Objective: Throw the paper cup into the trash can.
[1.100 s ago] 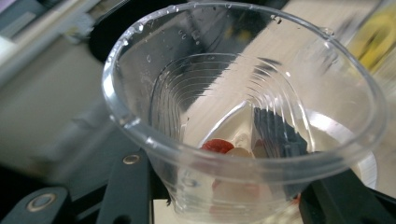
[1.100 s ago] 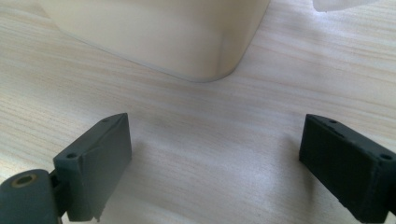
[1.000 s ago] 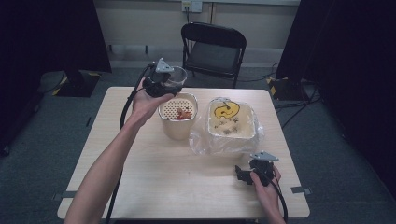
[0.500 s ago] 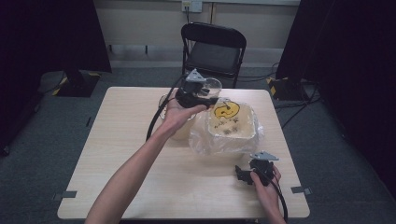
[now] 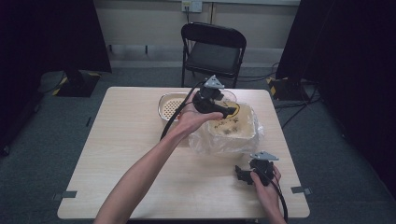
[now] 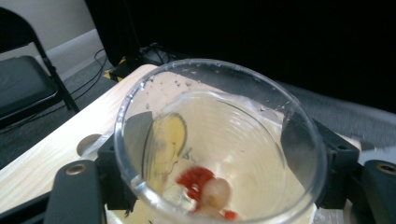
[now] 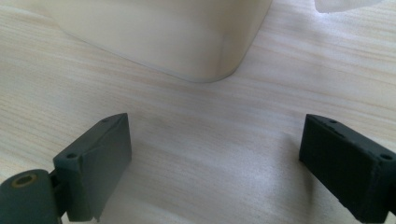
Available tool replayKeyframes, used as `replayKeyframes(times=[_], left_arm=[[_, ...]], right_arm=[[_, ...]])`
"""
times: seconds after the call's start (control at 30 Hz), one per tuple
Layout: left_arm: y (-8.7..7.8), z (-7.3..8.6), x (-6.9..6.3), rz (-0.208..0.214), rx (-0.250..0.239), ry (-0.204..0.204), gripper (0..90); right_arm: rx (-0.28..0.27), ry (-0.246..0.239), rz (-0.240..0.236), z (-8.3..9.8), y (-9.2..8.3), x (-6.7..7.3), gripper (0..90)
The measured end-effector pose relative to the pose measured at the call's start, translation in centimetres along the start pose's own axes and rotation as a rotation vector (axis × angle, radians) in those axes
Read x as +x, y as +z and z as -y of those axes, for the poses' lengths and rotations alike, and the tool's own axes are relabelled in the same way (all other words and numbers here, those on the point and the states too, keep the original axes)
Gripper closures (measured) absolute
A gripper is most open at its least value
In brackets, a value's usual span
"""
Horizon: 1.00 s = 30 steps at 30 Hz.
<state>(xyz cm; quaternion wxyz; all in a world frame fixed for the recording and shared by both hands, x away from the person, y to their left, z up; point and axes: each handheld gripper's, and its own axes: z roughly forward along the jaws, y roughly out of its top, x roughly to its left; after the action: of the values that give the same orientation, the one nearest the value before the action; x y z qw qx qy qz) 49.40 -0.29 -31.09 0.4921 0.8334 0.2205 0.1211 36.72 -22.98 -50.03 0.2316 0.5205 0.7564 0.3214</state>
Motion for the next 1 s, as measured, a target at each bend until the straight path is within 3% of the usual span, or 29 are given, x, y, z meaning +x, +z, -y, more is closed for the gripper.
replayKeyframes(times=[0.13,0.17,0.2,0.23,0.27,0.33,0.6,0.7,0.8,0.87,0.93,1.0], left_arm=[[-0.1,0.0,-0.1,0.019,-0.047,-0.014,19.2],[0.3,-0.3,-0.2,-0.033,0.033,0.028,19.9],[0.2,-0.5,-0.3,-0.032,0.013,0.023,20.4],[0.0,-0.6,-0.3,-0.017,-0.022,-0.011,19.7],[0.0,-0.8,-0.2,-0.002,-0.019,-0.026,19.5],[-0.3,-1.1,-0.4,-0.015,-0.021,-0.007,19.1],[-2.7,0.5,0.8,-0.025,-0.039,-0.033,21.9],[-4.6,2.0,1.7,-0.086,-0.045,-0.039,22.4],[-5.6,2.6,1.7,-0.118,-0.038,-0.022,22.1],[-7.2,3.4,1.6,-0.141,-0.049,-0.028,22.8],[-7.8,3.7,1.6,-0.15,-0.053,-0.027,22.9],[-9.3,5.0,1.4,-0.192,-0.062,-0.043,23.5]], right_arm=[[0.0,-0.001,0.001,0.0,0.0,0.0,8.2],[0.0,0.0,0.0,0.0,0.0,0.0,8.2],[0.0,-0.001,0.0,0.0,0.0,0.0,8.2],[0.0,-0.001,0.001,0.0,0.0,0.0,8.3],[0.0,-0.001,0.002,0.0,0.0,0.0,8.3],[0.0,-0.001,0.001,0.0,0.0,0.0,8.3],[-0.001,0.0,-0.001,0.0,0.0,0.0,8.3],[0.0,-0.001,0.002,0.0,0.0,0.0,8.2],[0.0,-0.001,0.0,0.0,0.0,0.0,8.2],[0.0,-0.001,0.0,0.0,0.0,0.0,8.2],[0.0,0.0,-0.001,0.0,0.0,0.0,8.2],[0.0,0.0,-0.001,0.0,0.0,0.0,8.2]])
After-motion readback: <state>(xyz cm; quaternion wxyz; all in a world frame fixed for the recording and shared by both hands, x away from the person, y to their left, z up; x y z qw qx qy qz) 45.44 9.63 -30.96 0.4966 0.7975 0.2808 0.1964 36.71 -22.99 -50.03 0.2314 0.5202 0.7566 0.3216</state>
